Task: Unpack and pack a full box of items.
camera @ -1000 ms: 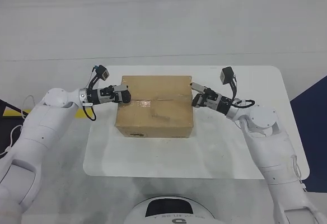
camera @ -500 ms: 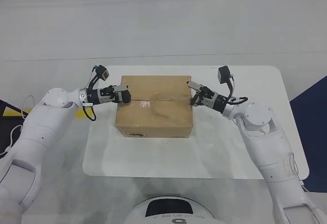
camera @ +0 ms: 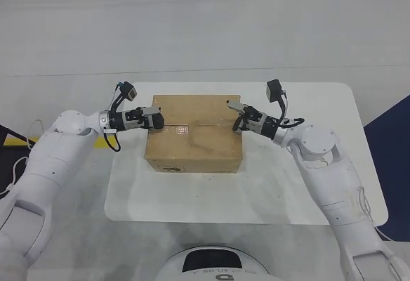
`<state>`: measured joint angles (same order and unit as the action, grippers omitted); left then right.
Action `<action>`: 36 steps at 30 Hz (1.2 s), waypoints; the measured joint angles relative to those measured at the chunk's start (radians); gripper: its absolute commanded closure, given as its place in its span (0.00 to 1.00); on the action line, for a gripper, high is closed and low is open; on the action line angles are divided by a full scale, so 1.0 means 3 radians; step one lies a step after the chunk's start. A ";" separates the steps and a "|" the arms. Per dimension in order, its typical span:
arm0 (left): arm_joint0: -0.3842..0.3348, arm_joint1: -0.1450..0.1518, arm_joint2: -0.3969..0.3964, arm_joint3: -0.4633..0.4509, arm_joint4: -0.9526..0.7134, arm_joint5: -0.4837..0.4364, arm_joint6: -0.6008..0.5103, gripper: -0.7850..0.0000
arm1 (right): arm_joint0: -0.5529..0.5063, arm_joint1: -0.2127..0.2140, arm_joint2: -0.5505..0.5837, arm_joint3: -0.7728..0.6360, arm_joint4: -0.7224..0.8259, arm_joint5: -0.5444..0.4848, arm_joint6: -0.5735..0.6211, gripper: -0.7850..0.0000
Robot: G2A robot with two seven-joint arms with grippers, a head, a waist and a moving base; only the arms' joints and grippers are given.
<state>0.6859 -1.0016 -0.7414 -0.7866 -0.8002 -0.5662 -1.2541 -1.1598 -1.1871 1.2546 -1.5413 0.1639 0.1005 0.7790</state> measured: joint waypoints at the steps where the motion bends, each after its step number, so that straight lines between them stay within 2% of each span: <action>1: 0.0000 0.0000 0.0000 0.0000 0.0000 0.0000 0.0000 0.00 | 0.0014 -0.0002 -0.0011 0.0017 0.0003 0.0016 -0.0004 0.00; 21: 0.0000 0.0000 0.0000 0.0000 0.0000 0.0000 0.0000 0.00 | 0.0307 -0.0043 -0.0262 0.0377 0.0163 0.0187 0.0109 0.00; 36: 0.0000 0.0000 -0.0001 -0.0001 0.0000 -0.0001 0.0001 0.00 | 0.0346 -0.0039 -0.0289 0.0429 0.0180 0.0229 0.0212 0.00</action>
<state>0.6858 -1.0016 -0.7417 -0.7871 -0.8001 -0.5664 -1.2538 -1.0562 -1.1989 1.1678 -1.4126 0.2179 0.1693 0.8426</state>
